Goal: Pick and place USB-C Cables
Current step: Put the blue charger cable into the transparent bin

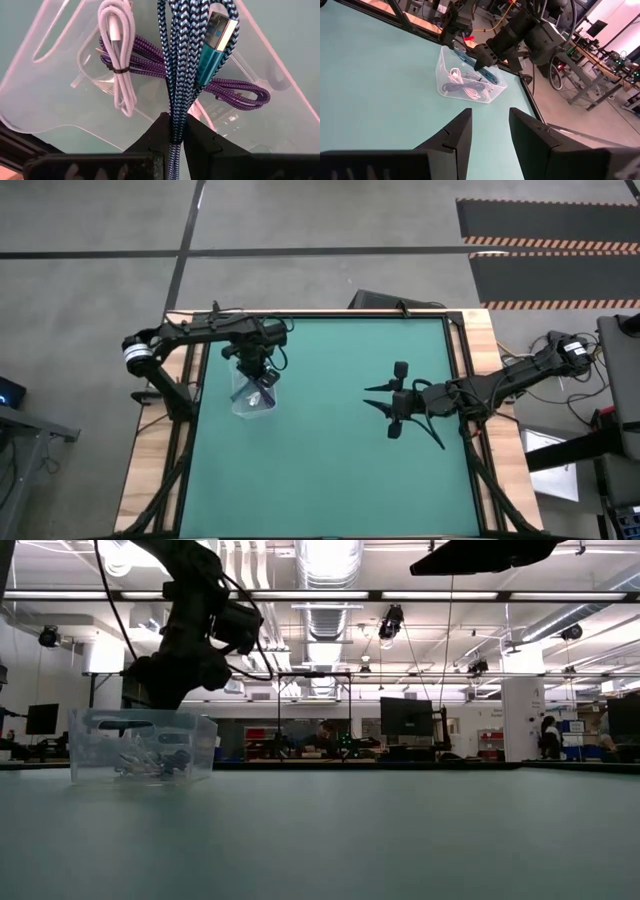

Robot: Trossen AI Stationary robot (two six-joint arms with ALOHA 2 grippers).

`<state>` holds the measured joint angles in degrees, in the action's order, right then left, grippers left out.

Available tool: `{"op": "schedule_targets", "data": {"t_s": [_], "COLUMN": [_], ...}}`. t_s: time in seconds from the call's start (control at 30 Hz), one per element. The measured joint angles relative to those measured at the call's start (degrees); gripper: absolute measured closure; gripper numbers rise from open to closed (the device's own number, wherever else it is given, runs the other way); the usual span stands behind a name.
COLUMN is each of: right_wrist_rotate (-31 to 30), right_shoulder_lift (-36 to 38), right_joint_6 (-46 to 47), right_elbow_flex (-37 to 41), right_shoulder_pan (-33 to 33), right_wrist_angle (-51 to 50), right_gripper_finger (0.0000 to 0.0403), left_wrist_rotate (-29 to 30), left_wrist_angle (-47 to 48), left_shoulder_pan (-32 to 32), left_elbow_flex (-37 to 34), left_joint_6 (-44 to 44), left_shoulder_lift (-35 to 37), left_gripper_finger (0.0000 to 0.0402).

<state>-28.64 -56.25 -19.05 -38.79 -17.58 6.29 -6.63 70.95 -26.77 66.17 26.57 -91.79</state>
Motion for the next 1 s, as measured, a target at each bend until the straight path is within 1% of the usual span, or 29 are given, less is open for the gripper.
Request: {"op": "schedule_targets", "data": {"t_s": [0.1, 0.33, 0.43, 1.0], "right_wrist_rotate": [0.0, 0.0, 0.0, 0.0], "right_shoulder_lift": [0.0, 0.0, 0.0, 0.0], "right_joint_6": [0.0, 0.1, 0.1, 0.1], "right_elbow_flex": [0.0, 0.0, 0.0, 0.0], "right_shoulder_pan": [0.0, 0.0, 0.0, 0.0], "right_wrist_angle": [0.0, 0.0, 0.0, -0.1], "right_gripper_finger": [0.0282, 0.0282, 0.0282, 0.0282], "left_wrist_rotate": [1.2, 1.4, 2.7, 2.8], "left_wrist_angle": [-0.3, -2.6, -3.0, -3.4], "left_shoulder_pan": [-0.1, -0.3, -0.5, -0.6], "left_elbow_flex": [0.0, 0.0, 0.0, -0.1], "left_joint_6": [0.0, 0.1, 0.1, 0.1], "left_shoulder_lift": [0.0, 0.0, 0.0, -1.2], "left_gripper_finger": [0.038, 0.038, 0.038, 0.038]}}
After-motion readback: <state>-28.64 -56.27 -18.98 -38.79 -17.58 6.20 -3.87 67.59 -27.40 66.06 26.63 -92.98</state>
